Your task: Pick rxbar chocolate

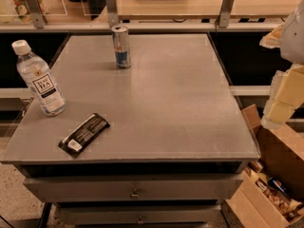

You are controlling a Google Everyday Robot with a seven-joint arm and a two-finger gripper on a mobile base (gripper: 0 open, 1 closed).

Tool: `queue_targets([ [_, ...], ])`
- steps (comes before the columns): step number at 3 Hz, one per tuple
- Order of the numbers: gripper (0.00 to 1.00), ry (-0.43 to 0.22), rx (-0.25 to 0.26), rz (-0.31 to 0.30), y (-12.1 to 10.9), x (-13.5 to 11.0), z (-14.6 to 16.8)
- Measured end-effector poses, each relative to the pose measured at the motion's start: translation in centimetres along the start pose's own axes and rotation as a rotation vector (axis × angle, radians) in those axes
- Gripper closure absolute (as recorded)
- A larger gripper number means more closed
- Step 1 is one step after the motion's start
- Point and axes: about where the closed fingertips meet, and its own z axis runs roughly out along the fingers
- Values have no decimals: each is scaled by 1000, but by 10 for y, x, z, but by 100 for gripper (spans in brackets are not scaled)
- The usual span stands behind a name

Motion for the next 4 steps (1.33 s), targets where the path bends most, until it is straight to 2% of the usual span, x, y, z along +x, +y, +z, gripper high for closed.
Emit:
queue_targets([
  [2,0,-8,8,-23,0,-9,0],
  [3,0,-34,11,-102,5,-40,9],
  [4,0,-55,2,-210,16,-78,24],
])
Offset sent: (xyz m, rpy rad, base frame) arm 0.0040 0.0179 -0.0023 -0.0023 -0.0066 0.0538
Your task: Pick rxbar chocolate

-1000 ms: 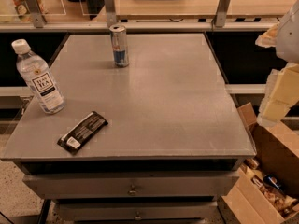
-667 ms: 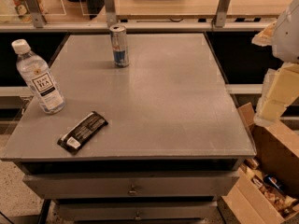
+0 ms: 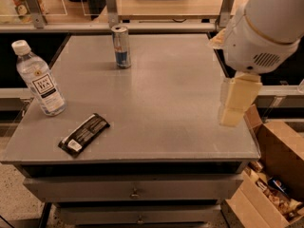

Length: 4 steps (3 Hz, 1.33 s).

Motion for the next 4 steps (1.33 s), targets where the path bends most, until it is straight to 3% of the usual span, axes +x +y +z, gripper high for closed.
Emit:
queue_targets([
  [1,0,1,-18,-138,13,-44,20],
  [3,0,86,-92,-420,49,-114,63],
  [4,0,86,-78,-431,49,-119,58],
])
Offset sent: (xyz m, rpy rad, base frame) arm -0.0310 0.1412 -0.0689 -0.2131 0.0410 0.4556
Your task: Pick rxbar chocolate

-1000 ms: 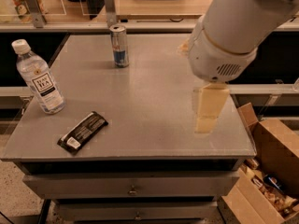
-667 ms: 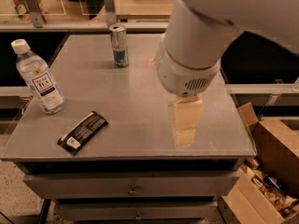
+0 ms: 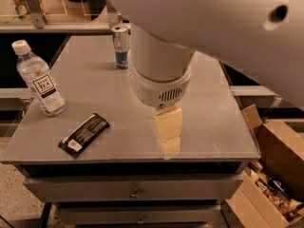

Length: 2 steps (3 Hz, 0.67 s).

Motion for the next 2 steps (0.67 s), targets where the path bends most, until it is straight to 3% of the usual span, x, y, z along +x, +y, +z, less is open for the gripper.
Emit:
queue_targets([
  [1,0,0,1,0,0,0,0],
  [2,0,46,-61,-133,-6,-17,6],
])
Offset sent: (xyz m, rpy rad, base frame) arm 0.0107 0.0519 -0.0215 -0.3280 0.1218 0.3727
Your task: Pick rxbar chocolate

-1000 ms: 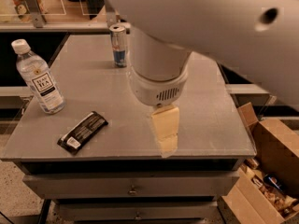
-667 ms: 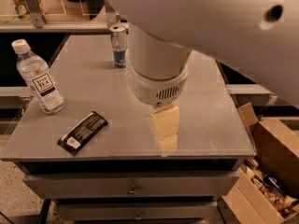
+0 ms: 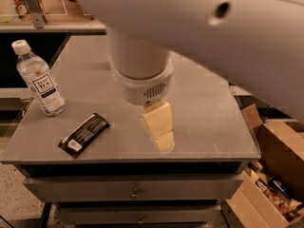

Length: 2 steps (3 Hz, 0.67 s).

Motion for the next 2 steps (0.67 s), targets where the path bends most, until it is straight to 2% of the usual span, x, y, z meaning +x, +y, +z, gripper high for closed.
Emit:
queue_targets([
  [1,0,60,-95,-206,-21,-27,20],
  [2,0,86,-150,-357,-44,-54,45],
])
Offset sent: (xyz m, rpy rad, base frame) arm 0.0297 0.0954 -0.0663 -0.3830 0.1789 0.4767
